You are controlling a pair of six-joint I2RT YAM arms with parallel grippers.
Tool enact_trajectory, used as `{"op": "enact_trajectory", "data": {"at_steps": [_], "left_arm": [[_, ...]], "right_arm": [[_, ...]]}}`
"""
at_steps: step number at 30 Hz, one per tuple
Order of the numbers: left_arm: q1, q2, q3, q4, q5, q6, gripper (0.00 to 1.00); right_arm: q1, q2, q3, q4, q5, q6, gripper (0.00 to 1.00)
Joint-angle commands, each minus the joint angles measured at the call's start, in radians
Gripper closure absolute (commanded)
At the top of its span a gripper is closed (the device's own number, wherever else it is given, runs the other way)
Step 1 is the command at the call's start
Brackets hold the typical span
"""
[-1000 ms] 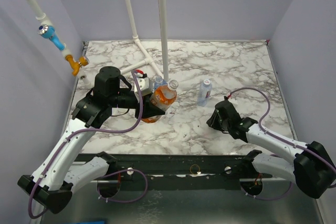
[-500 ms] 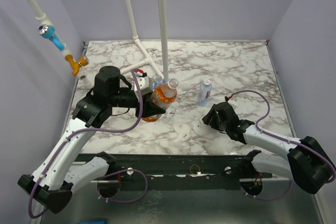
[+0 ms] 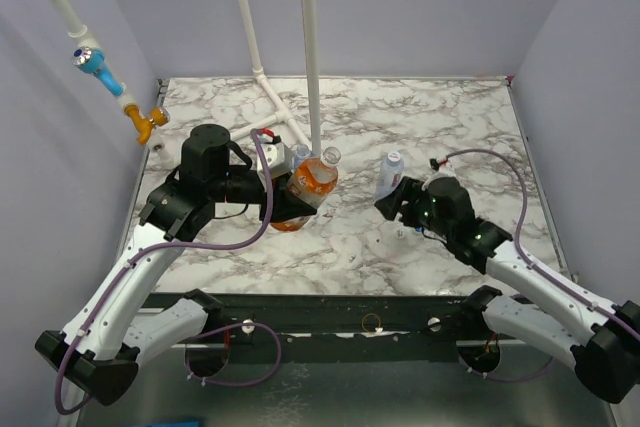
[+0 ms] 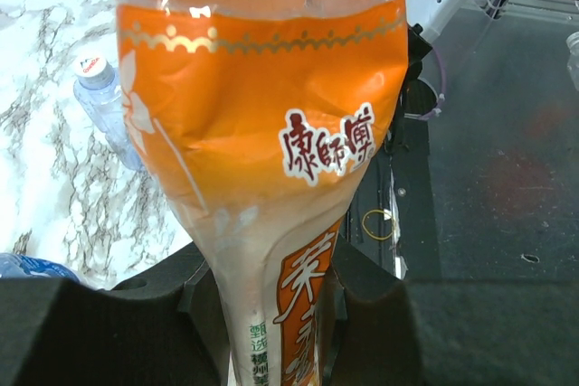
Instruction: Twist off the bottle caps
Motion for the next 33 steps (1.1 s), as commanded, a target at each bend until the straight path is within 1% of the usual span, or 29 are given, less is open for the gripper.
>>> {"op": "enact_trajectory", "data": {"at_steps": [1, 2, 4, 6, 7, 8, 12, 15, 18, 23, 27, 31, 33], "left_arm": [[-0.001, -0.002, 0.014, 0.032, 0.003, -0.022, 1.00], [-0.001, -0.003, 0.014, 0.034, 0.002, -0.025, 1.00], [0.000, -0.001, 0.011, 0.037, 0.003, -0.030, 1.00], [-0.001, 0.000, 0.010, 0.042, 0.006, -0.034, 1.00], [-0.001, 0.001, 0.011, 0.047, 0.007, -0.039, 1.00], [-0.001, 0.000, 0.011, 0.051, 0.009, -0.043, 1.00], [0.000, -0.003, 0.010, 0.059, 0.014, -0.062, 1.00], [-0.002, -0.005, 0.007, 0.061, 0.017, -0.070, 1.00], [-0.001, -0.007, 0.002, 0.063, 0.017, -0.070, 1.00], [0.000, -0.004, -0.008, 0.070, 0.017, -0.072, 1.00], [0.000, 0.001, -0.012, 0.080, 0.007, -0.076, 1.00], [0.000, 0.011, -0.024, 0.097, -0.012, -0.084, 1.00], [0.001, 0.016, -0.033, 0.109, -0.022, -0.090, 1.00]], "right_arm": [[-0.003, -0.070, 0.188, 0.036, -0.241, -0.217, 0.25], [-0.004, -0.072, 0.230, 0.040, -0.304, -0.252, 0.22], [-0.003, -0.058, 0.344, 0.040, -0.464, -0.323, 0.12], [-0.003, -0.033, 0.446, 0.048, -0.614, -0.353, 0.06], [-0.003, -0.026, 0.491, 0.062, -0.659, -0.358, 0.02], [-0.003, -0.018, 0.527, 0.087, -0.704, -0.359, 0.00], [-0.003, 0.016, 0.605, 0.251, -0.786, -0.327, 0.00], [-0.003, 0.066, 0.626, 0.403, -0.841, -0.276, 0.00], [-0.003, 0.139, 0.642, 0.553, -0.928, -0.208, 0.00], [-0.002, 0.238, 0.669, 0.694, -0.993, -0.119, 0.00], [0.014, 0.272, 0.670, 0.750, -1.016, -0.090, 0.00], [0.049, 0.292, 0.670, 0.757, -1.023, -0.101, 0.02], [0.072, 0.302, 0.675, 0.729, -1.010, -0.131, 0.04]]}}
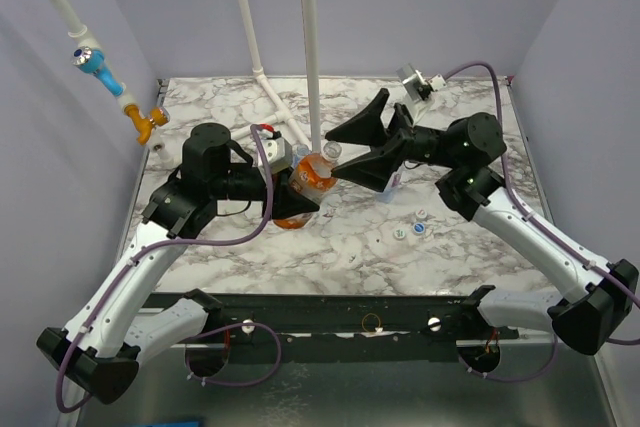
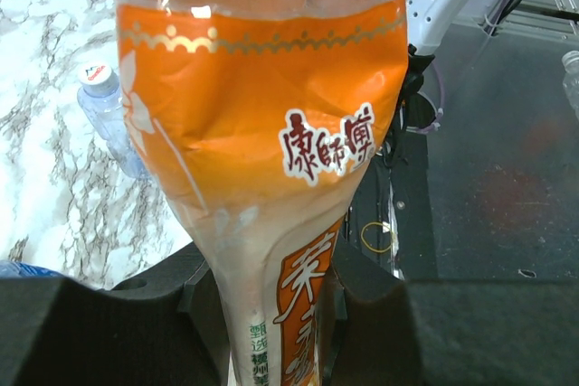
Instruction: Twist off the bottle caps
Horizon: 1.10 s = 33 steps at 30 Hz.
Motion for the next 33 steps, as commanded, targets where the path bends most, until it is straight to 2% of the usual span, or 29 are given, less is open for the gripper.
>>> {"op": "enact_trajectory", "data": {"at_steps": [1, 4, 5, 6, 10, 12, 15, 16, 20, 23, 28, 33], "left_arm": [[0.001, 0.013, -0.026, 0.050, -0.024, -0.027, 1.00], [0.002, 0.020, -0.029, 0.077, -0.030, -0.050, 1.00], [0.003, 0.022, -0.026, 0.084, -0.029, -0.056, 1.00], [0.004, 0.023, -0.022, 0.088, -0.029, -0.062, 1.00], [0.004, 0.024, -0.012, 0.094, -0.025, -0.080, 0.99], [0.003, 0.017, -0.013, 0.094, -0.047, -0.085, 0.66], [0.007, -0.003, -0.029, 0.093, -0.099, -0.084, 0.06], [0.008, -0.013, -0.037, 0.092, -0.118, -0.086, 0.01], [0.014, -0.057, -0.064, 0.065, -0.223, -0.076, 0.01], [0.016, -0.091, -0.067, -0.012, -0.286, -0.005, 0.01], [0.016, -0.144, -0.060, -0.096, -0.432, 0.042, 0.01], [0.016, -0.173, -0.033, -0.138, -0.580, 0.015, 0.01]], "right_arm": [[0.051, 0.024, 0.030, 0.030, -0.030, -0.030, 0.05], [0.076, 0.043, 0.032, 0.004, -0.018, -0.055, 0.11], [0.079, 0.047, 0.035, -0.017, -0.005, -0.062, 0.18], [0.081, 0.051, 0.038, -0.034, 0.007, -0.070, 0.25], [0.081, 0.036, 0.037, -0.088, 0.080, -0.112, 0.65], [0.081, 0.023, 0.049, -0.140, 0.128, -0.150, 0.76], [0.080, 0.012, 0.070, -0.243, 0.192, -0.235, 0.77], [0.080, 0.010, 0.078, -0.292, 0.210, -0.261, 0.77], [0.080, -0.008, 0.074, -0.437, 0.300, -0.362, 0.79], [0.081, -0.016, 0.052, -0.528, 0.367, -0.429, 0.80], [0.081, -0.013, -0.045, -0.570, 0.473, -0.468, 0.80], [0.080, 0.051, -0.097, -0.560, 0.559, -0.513, 0.84]]}}
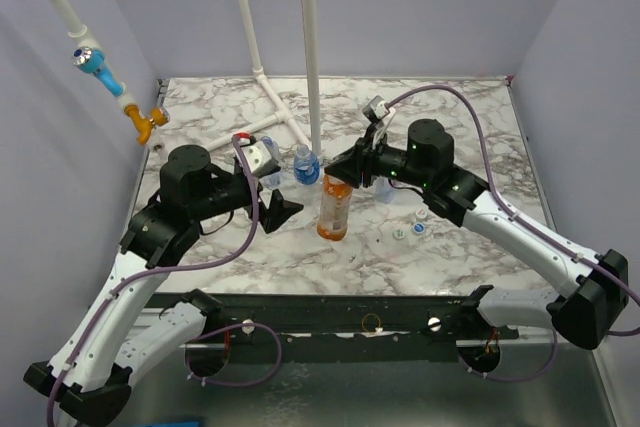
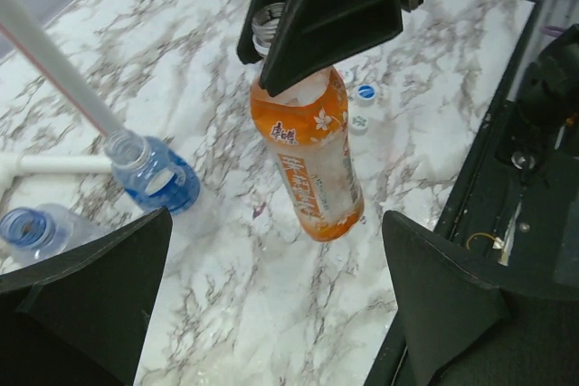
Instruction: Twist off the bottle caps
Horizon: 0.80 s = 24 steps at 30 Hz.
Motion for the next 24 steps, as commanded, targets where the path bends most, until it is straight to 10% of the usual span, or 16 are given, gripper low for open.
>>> {"op": "enact_trajectory", "data": {"at_steps": [1, 24], "left_arm": [[0.007, -0.024, 0.035, -0.086, -0.211, -0.009, 0.01], [0.090, 0.142, 0.132, -0.265, -0.333, -0.143, 0.01]], "right_arm": [[0.005, 0.051, -0.047, -0.019, 0.136, -0.070, 0.85], [0.068, 0.163, -0.244, 0.345, 0.353, -0.091, 0.85]]}}
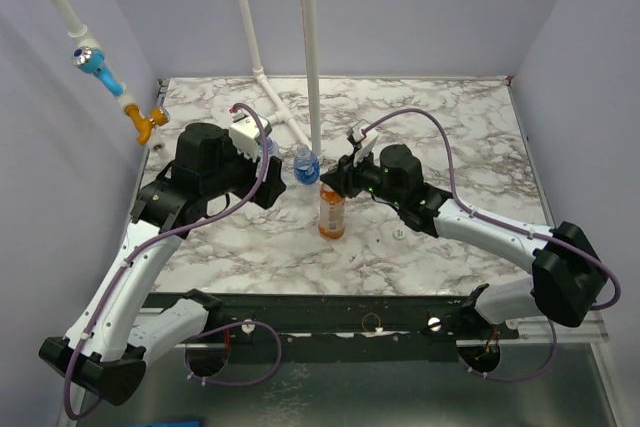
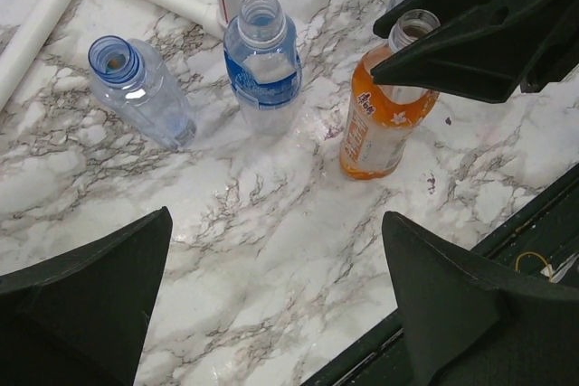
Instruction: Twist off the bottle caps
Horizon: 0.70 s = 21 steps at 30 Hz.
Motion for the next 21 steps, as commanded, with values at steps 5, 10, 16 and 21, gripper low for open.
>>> {"op": "enact_trajectory", "data": {"at_steps": [5, 10, 16, 21], "left_arm": [[0.038, -0.017, -0.016, 0.001, 0.063, -0.058, 0.01], [0.061, -0.020, -0.018, 0.004, 0.172, -0.047, 0.01], [0.072, -0.023, -0.024, 0.004, 0.195, -0.048, 0.01], [0.078, -0.030, -0.025, 0.004, 0.210, -0.051, 0.01]], "right_arm": [[0.036, -0.009, -0.070, 0.107, 0.098, -0.037, 0.85], [0.101, -0.033, -0.103, 0.140, 0.198, -0.108, 0.82], [0.154, -0.025, -0.110, 0.157, 0.265, -0.172, 0.82], [0.173, -0.013, -0.120, 0.173, 0.289, -0.164, 0.77]]}}
